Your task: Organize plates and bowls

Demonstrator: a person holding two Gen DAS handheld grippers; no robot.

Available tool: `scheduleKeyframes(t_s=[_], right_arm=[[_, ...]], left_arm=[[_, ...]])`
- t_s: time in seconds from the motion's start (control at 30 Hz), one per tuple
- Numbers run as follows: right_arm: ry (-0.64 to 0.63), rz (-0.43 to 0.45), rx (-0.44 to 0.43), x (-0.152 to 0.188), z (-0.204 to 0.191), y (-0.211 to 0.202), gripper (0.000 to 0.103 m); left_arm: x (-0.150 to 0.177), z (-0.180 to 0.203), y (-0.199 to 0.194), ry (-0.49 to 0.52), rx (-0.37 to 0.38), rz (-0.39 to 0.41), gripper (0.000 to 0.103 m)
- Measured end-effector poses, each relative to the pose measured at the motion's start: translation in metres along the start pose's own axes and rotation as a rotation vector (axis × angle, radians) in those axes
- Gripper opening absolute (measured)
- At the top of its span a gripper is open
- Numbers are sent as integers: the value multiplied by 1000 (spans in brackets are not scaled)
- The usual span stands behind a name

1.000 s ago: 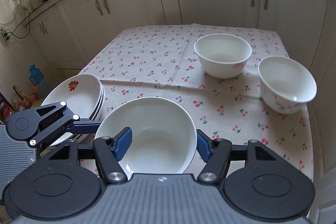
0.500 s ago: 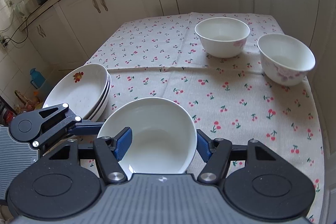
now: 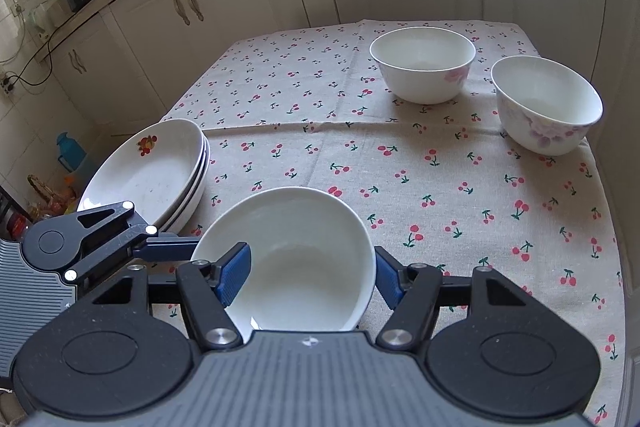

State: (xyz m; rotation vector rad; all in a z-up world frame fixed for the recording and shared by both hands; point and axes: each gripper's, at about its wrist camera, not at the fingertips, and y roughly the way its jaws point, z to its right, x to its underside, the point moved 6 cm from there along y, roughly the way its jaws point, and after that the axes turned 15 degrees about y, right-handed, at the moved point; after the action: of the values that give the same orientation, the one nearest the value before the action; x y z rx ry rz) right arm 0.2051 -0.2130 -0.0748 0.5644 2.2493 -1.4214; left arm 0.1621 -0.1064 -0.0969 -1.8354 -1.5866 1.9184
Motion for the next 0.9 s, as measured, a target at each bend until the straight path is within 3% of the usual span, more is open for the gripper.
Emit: scheduleKeyframes(t_s=[0.13, 0.27, 0.37, 0.7, 0.9], right_arm=[[0, 6, -7, -1, 0, 0, 74], [-5, 55, -3, -6, -2, -7, 102], [-5, 82, -9, -9, -2, -13, 103], [4, 155, 49, -11, 8, -27, 103], [-27, 236, 123, -13, 18, -43, 103]], left_arm=[[1, 1, 1, 13, -1, -2, 85], [3, 3, -3, 23, 11, 22, 93], [3, 3, -8, 26, 16, 44, 99], [-1, 0, -30, 26, 30, 77, 102], [-14, -12, -41, 37, -7, 98, 102]])
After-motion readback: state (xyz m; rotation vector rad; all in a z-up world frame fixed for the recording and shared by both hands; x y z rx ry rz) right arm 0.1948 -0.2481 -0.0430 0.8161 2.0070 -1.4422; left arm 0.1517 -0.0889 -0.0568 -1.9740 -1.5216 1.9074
